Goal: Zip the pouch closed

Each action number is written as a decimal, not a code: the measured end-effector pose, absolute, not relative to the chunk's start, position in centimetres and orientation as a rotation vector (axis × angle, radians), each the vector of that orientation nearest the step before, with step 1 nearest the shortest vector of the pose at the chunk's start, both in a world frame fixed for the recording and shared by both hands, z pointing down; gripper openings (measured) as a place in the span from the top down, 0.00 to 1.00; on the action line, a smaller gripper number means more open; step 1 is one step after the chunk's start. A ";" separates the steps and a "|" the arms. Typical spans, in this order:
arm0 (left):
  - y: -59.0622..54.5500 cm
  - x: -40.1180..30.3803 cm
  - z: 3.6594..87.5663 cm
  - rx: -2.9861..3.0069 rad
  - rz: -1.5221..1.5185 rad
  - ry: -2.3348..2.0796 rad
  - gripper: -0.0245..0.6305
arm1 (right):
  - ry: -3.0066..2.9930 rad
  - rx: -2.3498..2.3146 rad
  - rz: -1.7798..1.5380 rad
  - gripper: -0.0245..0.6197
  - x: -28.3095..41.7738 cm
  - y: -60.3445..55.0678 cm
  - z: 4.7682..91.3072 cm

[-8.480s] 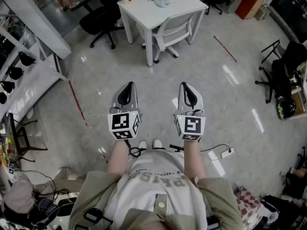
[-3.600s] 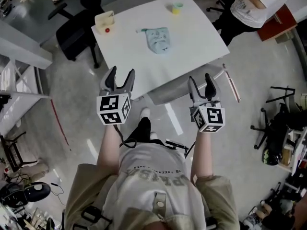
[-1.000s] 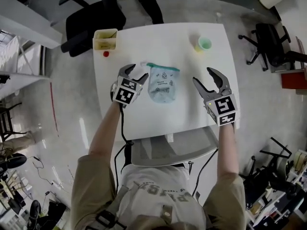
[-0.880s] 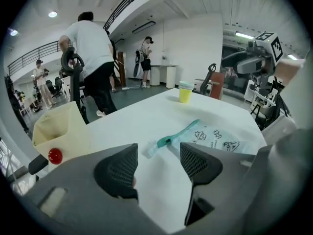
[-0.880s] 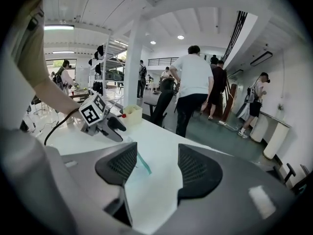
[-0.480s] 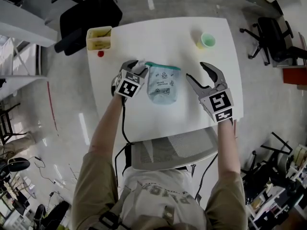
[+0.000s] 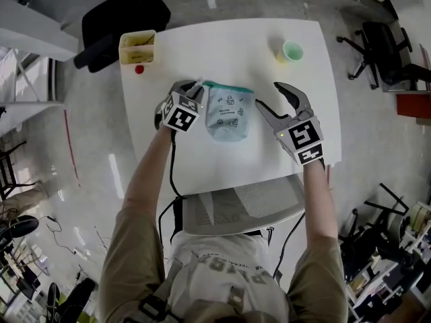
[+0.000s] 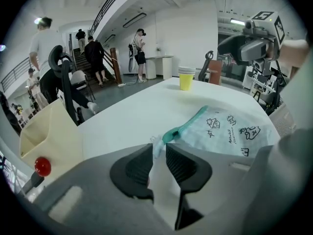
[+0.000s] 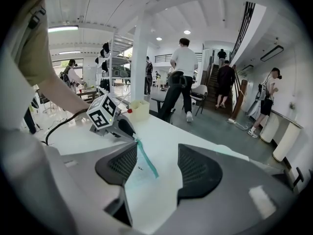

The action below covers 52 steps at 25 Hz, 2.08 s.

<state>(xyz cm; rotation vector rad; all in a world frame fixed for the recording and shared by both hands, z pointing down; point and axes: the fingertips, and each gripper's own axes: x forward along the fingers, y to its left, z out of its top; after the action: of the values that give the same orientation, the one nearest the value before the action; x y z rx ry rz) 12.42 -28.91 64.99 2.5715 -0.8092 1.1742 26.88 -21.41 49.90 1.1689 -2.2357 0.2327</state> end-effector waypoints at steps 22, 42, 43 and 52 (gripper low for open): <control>-22.3 13.4 64.4 2.802 1.393 -0.397 0.94 | -2.248 0.955 0.252 0.57 24.2 -22.6 52.9; -14.6 9.4 64.1 2.843 1.448 -0.074 0.94 | -2.175 0.256 0.028 0.63 12.7 -19.2 59.9; -14.5 9.2 64.0 2.846 1.442 -0.074 0.94 | -2.176 0.217 0.020 0.63 11.9 -19.0 60.2; -14.6 8.1 62.2 2.934 1.435 -0.082 0.94 | -2.092 -0.065 -0.105 0.68 8.7 -17.6 62.7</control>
<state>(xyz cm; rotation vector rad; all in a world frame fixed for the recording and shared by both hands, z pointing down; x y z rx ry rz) 8.15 -14.64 62.21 2.9342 -0.0819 1.4348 8.66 -17.65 62.68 -0.0654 -2.0919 -0.1054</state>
